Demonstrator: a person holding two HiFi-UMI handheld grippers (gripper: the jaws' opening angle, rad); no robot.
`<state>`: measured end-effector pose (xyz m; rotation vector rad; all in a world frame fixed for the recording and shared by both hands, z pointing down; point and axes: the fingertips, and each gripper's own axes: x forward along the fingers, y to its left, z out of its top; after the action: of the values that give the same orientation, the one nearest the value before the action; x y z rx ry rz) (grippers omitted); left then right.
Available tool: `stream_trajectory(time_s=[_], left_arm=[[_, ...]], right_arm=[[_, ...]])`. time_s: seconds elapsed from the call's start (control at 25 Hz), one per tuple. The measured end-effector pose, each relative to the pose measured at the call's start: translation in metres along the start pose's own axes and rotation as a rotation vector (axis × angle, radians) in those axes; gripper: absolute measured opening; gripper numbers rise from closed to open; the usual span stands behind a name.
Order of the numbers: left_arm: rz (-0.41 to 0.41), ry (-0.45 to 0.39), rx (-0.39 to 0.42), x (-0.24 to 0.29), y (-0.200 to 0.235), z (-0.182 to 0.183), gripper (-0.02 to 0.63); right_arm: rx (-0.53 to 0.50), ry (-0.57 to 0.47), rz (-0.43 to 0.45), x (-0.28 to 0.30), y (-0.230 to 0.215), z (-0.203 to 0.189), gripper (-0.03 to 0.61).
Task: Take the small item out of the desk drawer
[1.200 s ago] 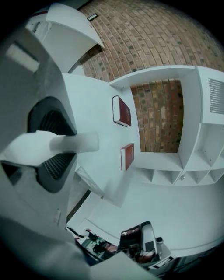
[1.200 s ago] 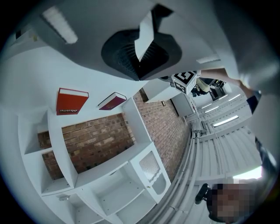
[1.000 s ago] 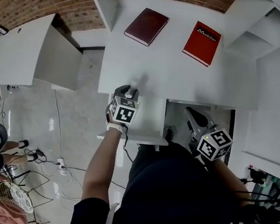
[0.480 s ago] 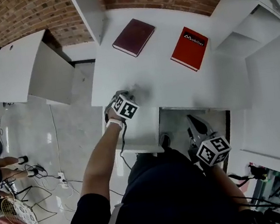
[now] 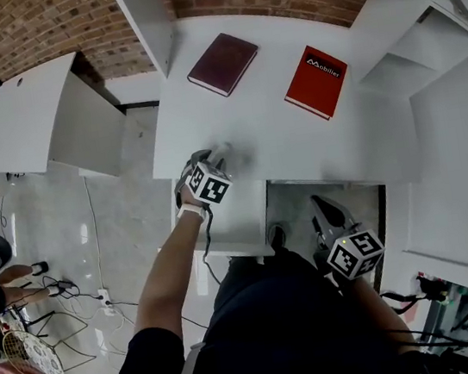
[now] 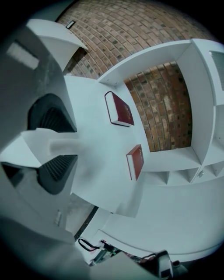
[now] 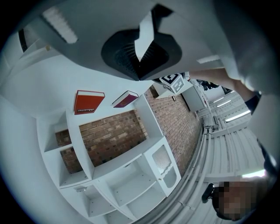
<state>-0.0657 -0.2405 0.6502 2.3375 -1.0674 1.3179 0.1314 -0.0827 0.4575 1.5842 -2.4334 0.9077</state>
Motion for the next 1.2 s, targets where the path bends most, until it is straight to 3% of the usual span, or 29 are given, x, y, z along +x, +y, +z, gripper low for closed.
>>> stream_trajectory(time_s=[0.2,0.4,0.52,0.92,1.2], left_arm=[[0.054,-0.149,-0.02,-0.049,0.007,0.027,0.169],[0.103,-0.391,-0.153,-0.123,0.023,0.06,0.166],[0.129,-0.484,-0.204,-0.166,0.027,0.075,0.158],[0.223,-0.703,-0.446,-0.267,0.041,0.081,0.039],[0.295,-0.806,-0.434,-0.319,0.056,0.112,0.003]], right_arm=[[-0.017,-0.001,0.022,0.004,0.005,0.003,0.003],[-0.031,-0.002,0.06,0.017,0.012,0.009,0.003],[-0.047,-0.015,0.08,0.023,0.014,0.019,0.002],[-0.246,-0.181,0.09,0.042,0.03,0.097,0.002],[-0.447,-0.342,0.144,0.053,0.063,0.167,0.002]])
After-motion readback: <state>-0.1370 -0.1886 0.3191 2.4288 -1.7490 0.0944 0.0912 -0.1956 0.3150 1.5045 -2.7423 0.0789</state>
